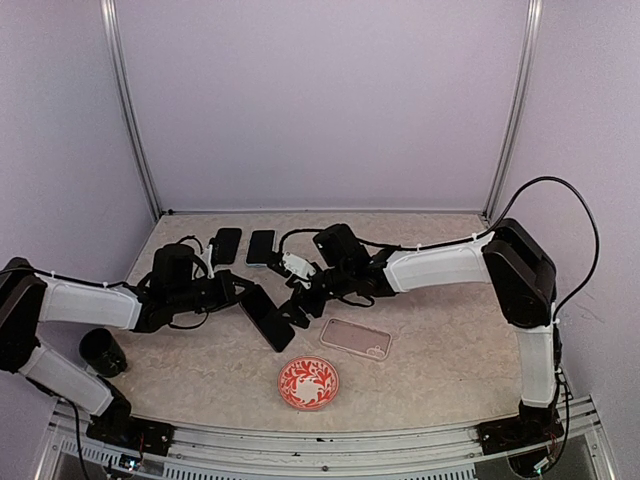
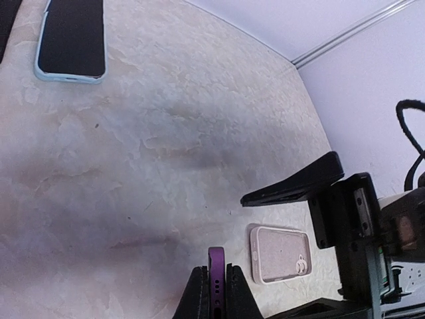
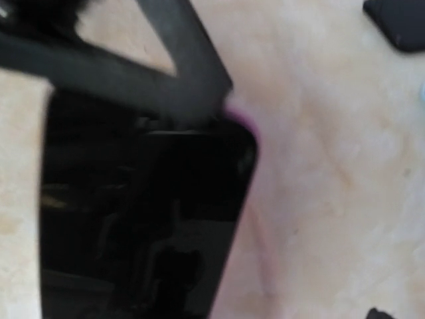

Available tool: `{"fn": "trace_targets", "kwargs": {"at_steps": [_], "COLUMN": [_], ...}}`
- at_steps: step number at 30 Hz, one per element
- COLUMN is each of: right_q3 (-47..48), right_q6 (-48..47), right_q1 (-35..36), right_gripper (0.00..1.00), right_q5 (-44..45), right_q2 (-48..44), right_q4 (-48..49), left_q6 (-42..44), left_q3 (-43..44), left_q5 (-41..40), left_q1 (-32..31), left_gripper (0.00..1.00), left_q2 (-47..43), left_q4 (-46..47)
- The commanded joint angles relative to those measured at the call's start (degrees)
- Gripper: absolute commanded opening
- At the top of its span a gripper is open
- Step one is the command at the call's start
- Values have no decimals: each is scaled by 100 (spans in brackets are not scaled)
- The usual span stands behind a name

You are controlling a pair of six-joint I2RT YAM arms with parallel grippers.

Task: Put the phone into the phone case
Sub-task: Pass from the left arm to the right

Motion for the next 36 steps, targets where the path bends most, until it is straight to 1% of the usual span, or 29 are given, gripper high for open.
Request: {"fn": "trace_targets", "kwargs": {"at_steps": [1, 4, 8, 17, 25, 36], "right_q3": [222, 285, 311, 290, 442, 463], "right_q6": [370, 484, 628, 906, 947, 947], "right_q1": [250, 277, 291, 308, 365, 370], "right_gripper": [100, 100, 100, 100, 100, 100], "right_q5": [567, 557, 263, -118, 68, 6], "right_q2": [334, 456, 481, 565, 772, 883], "right_q4": [-43, -41, 115, 296, 407, 467], "left_q6": [-236, -319, -371, -426, -438, -438], "left_q3": [-191, -262, -363, -392, -360, -369], "left_q5": [-543, -744, -945, -1120, -1141, -1157], "left_q1": [-103, -143, -177, -232, -276, -303], "left_gripper": [0, 0, 0, 0, 0, 0], "left_q2": [-229, -332, -501, -602, -589, -599], "left_q4": [238, 213, 205, 170, 161, 160]}}
